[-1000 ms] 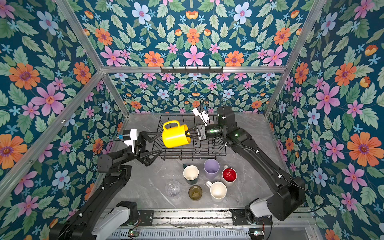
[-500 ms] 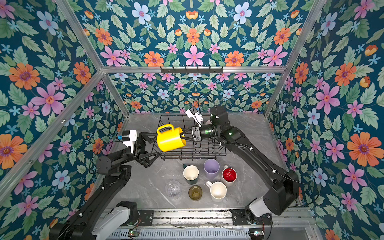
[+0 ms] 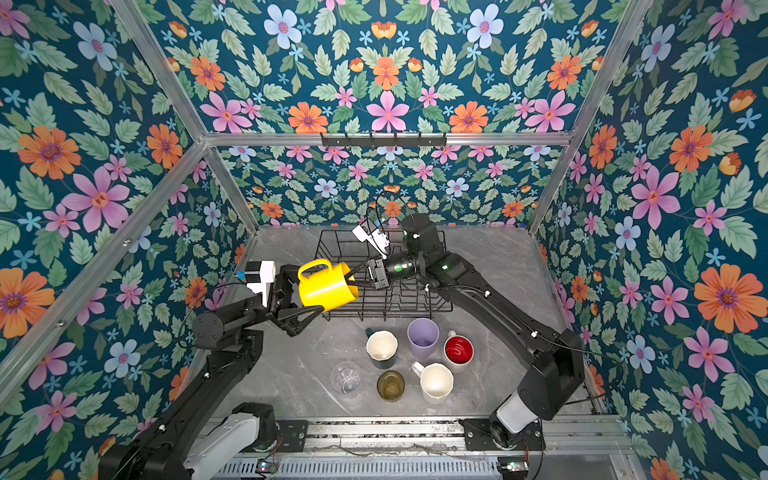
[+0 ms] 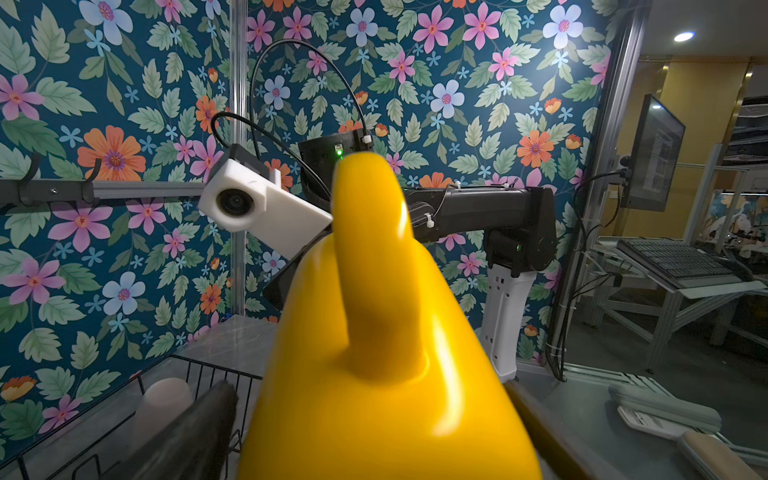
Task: Load the cups into the dish rack
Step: 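Grasp the yellow mug's handle with the left gripper beside the right gripper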
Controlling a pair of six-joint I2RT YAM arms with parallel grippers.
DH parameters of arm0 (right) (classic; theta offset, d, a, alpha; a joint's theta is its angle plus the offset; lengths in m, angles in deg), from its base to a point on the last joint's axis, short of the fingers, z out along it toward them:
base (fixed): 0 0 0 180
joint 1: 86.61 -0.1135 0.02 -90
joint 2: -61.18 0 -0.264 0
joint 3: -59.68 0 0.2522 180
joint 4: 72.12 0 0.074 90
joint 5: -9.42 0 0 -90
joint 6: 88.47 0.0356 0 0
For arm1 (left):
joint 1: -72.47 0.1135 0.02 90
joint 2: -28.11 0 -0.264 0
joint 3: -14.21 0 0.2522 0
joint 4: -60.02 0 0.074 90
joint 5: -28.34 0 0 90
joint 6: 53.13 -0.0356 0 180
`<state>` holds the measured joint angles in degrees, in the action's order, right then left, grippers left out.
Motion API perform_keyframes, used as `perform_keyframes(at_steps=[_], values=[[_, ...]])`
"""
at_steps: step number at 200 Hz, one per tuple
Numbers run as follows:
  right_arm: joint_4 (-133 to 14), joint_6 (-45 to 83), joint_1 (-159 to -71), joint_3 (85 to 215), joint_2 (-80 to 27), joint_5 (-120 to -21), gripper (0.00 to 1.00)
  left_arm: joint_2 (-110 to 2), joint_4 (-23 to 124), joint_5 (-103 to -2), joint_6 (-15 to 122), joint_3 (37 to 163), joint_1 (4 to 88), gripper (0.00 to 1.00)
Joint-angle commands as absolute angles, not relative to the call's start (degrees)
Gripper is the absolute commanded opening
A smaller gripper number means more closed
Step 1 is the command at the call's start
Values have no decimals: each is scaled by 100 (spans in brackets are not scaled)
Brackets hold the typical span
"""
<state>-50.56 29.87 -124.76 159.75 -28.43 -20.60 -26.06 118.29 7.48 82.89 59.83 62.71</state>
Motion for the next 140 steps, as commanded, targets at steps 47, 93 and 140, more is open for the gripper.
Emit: perform_keyframes(at_steps=[47, 93, 140], values=[[-5608, 3132, -12584, 16192, -3047, -1850, 0, -2710, 12318, 919, 8528, 6006, 6254, 99], [-5800, 3241, -12649, 16239, -3169, -1821, 0, -2794, 12528, 995, 8733, 6041, 6245, 98], [-5834, 3279, -12677, 16266, -3240, -1807, 0, -2864, 12760, 1048, 8926, 6067, 6245, 95]])
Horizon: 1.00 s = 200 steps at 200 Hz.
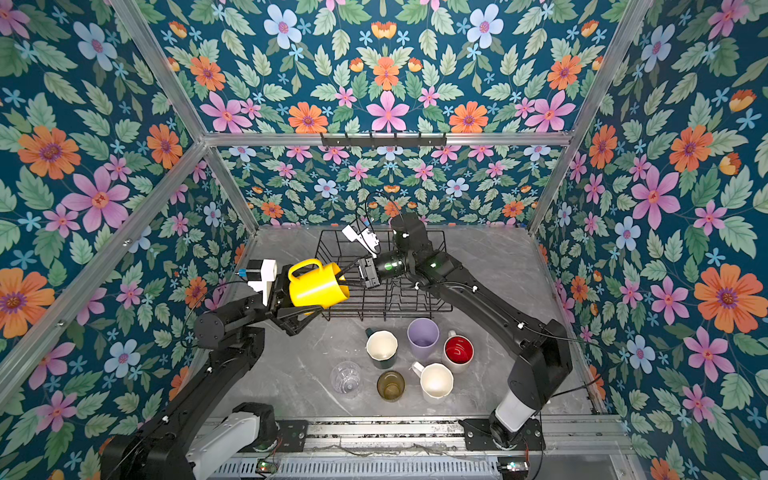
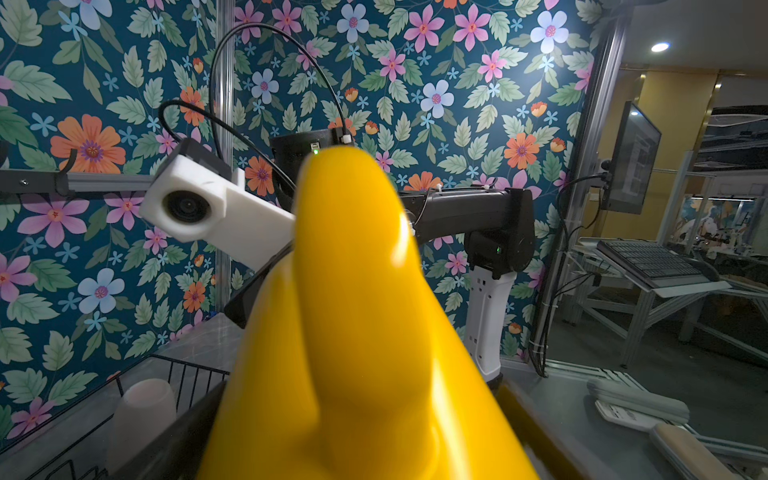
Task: Load the cups into the dish rack
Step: 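Grasp the yellow mug's handle with the left gripper beside the right gripper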
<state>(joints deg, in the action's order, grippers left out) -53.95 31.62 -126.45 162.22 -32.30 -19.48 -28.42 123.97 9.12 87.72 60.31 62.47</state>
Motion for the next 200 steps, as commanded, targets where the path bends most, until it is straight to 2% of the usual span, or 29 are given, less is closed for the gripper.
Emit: perform_keyframes(at_steps=[1, 86, 109, 123, 139, 162, 190, 200], values=[[-5843, 3285, -12678, 16266, -3241, -1808, 0, -2865, 12762, 1049, 8930, 6067, 6245, 95], [-5933, 3360, -12788, 16396, -3331, -1770, 0, -2965, 13056, 1112, 9198, 6098, 6228, 90], [-5948, 3390, -12794, 16431, -3542, -1772, 0, -2982, 13157, 1099, 9259, 6085, 6219, 83], [-5939, 3395, -12794, 16432, -3533, -1809, 0, -2991, 13207, 1111, 9294, 6093, 6219, 74], [-5869, 3386, -12795, 16439, -3515, -1900, 0, -2996, 13254, 1116, 9342, 6115, 6219, 58], [-5749, 3405, -12797, 16494, -3502, -2010, 0, -2977, 13286, 1146, 9360, 6159, 6219, 27], [-5651, 3403, -12781, 16487, -3451, -2168, 11, -2928, 13291, 1129, 9374, 6207, 6219, 1], [-5619, 3405, -12749, 16457, -3429, -2257, 16, -2898, 13239, 1112, 9359, 6216, 6219, 0]])
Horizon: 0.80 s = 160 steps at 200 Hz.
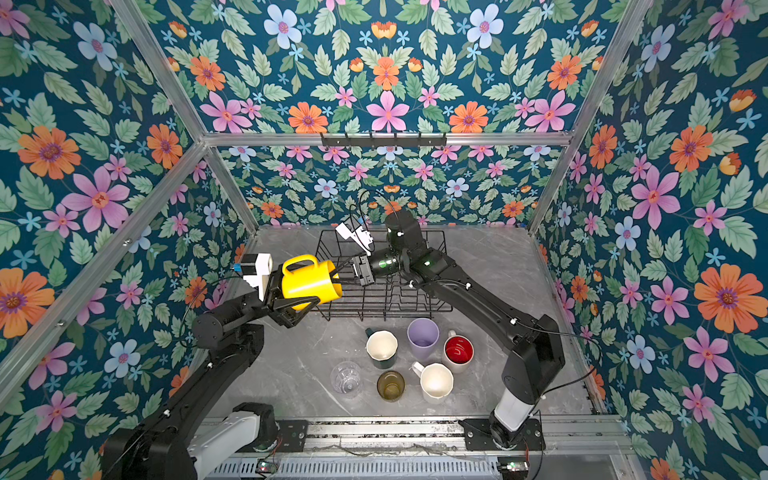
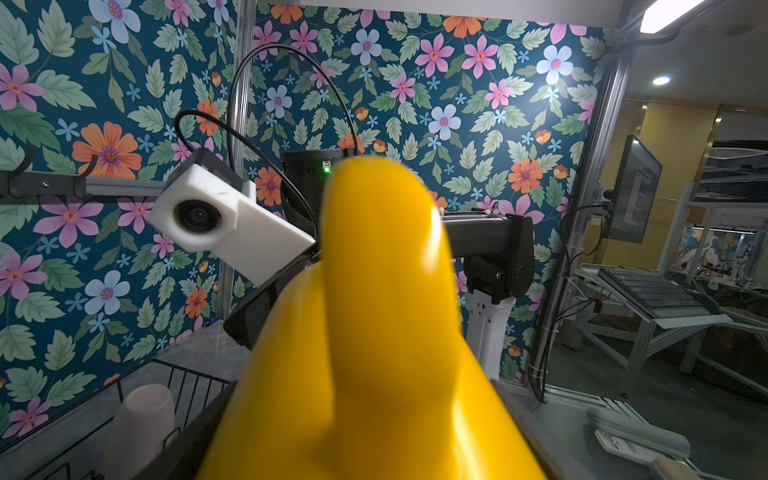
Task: Load the cups into the dish rack
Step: 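Grasp the yellow mug's handle with the left gripper beside the right gripper, then carry the yellow mug with the left gripper over the rack while the right withdraws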
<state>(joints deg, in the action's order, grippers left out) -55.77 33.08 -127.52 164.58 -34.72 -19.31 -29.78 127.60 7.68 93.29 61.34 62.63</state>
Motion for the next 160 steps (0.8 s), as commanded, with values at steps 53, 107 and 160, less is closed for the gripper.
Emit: perform_keyframes(at_steps=[53, 107, 160], values=[[-5259, 3395, -12272, 16078, -2811, -2836, 42, -2636, 11581, 945, 8471, 6562, 6223, 0], [-4425, 3243, -11352, 15152, -1794, -4362, 70, -2710, 6499, -345, 5568, 7821, 6197, 0], [-4146, 3251, -10625, 14245, -842, -5343, 92, -3974, 4423, -1728, 4995, 9344, 5890, 0]])
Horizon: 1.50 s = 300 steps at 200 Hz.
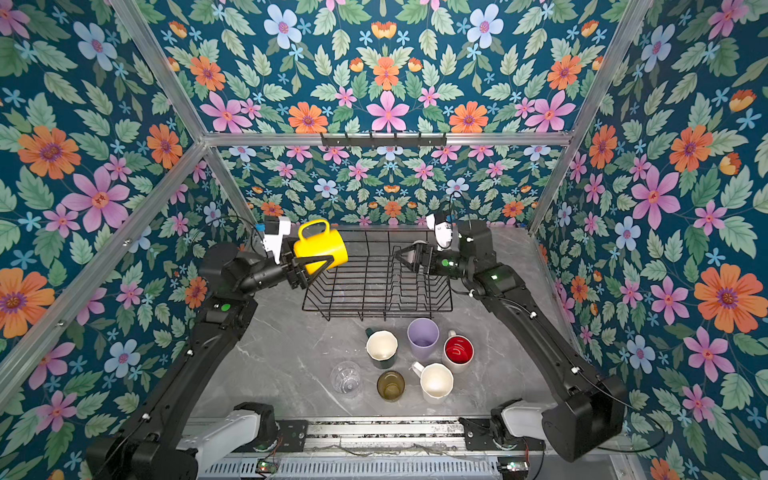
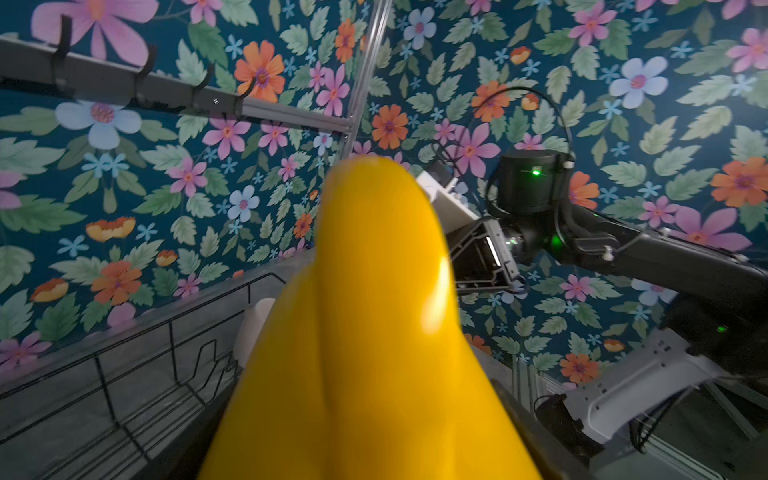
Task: Load the cups into the dish rack
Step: 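Carry the yellow mug with the left gripper over the rack while the right withdraws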
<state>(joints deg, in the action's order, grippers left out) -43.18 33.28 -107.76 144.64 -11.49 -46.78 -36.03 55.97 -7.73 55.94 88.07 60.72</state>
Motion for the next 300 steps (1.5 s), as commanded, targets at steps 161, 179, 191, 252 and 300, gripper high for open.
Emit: perform_keyframes(at_steps=[161, 179, 191, 252, 300], values=[[-3361, 2575, -10335, 13705, -126, -6103, 99, -8275, 697, -5127, 3415, 14049, 4186, 0], [-3393, 2571, -10336, 13621, -97, -6069, 99, -8621, 555, -5182, 3253, 14466, 4137, 0], [-3418, 2579, -10339, 13577, -80, -6022, 99, -8881, 410, -5208, 3194, 14796, 4128, 0], [-3524, 2640, -10323, 13367, -23, -5820, 99, -9663, 293, -5287, 2993, 15493, 3978, 0], [-3680, 2796, -10327, 13216, -58, -5648, 99, -9941, 340, -5452, 2957, 15524, 3925, 0]])
